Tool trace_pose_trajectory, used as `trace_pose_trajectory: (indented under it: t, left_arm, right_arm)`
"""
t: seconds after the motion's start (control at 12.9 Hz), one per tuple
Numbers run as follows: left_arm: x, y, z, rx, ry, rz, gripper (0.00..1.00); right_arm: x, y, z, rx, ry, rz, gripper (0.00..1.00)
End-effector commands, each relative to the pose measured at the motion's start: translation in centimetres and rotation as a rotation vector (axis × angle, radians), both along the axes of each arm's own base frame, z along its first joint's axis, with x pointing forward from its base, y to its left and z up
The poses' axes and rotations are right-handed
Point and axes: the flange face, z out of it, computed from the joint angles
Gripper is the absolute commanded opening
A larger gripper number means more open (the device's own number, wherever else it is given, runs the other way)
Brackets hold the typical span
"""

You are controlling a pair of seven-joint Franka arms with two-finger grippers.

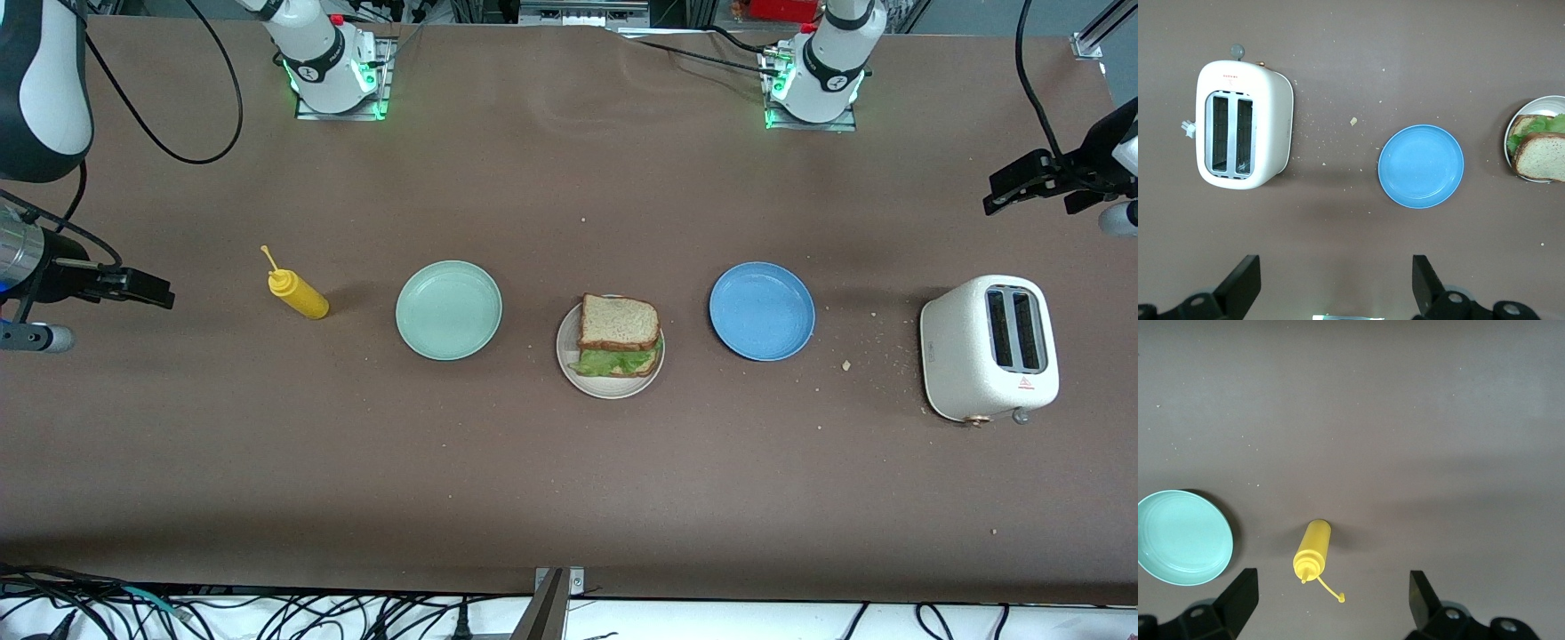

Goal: Make sandwich in beige plate with both arms

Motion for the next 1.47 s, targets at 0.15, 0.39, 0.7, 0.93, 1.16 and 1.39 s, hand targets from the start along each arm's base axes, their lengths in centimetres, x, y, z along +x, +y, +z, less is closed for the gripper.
trace_pose_trajectory:
  t: [0.15, 0.39, 0.7, 0.93, 1.16, 1.39]
  left_arm:
    - [-0.6, -2.0, 0.4, 0.014, -0.017, -0.035, 1.00]
    - [-0.7, -2.4, 0.5, 0.010, -0.017, -0.042, 1.00]
    - [-0.6, -2.5, 0.5, 0.012, -0.011, -0.032, 1.00]
    - [-0.8, -2.5, 0.8, 0.018, -0.014, -0.033, 1.00]
    - [-0.7, -2.5, 0.8, 0.017, -0.017, -0.032, 1.00]
    - [-0.7, -2.6, 0.8, 0.021, -0.019, -0.033, 1.00]
  right_arm:
    - [-0.5, -0.2, 0.2, -0.009, -0.008, 0.005, 1.00]
    - [-0.5, -0.2, 0.2, -0.008, -0.008, 0.004, 1.00]
    - [-0.4, -0.2, 0.3, -0.009, -0.009, 0.002, 1.00]
    - [-0.3, -0.2, 0.4, -0.008, -0.020, 0.004, 1.00]
    - [-0.3, -0.1, 0.4, -0.009, -0.020, 0.006, 1.00]
    - [-0.3, -0.1, 0.3, -0.009, -0.019, 0.006, 1.00]
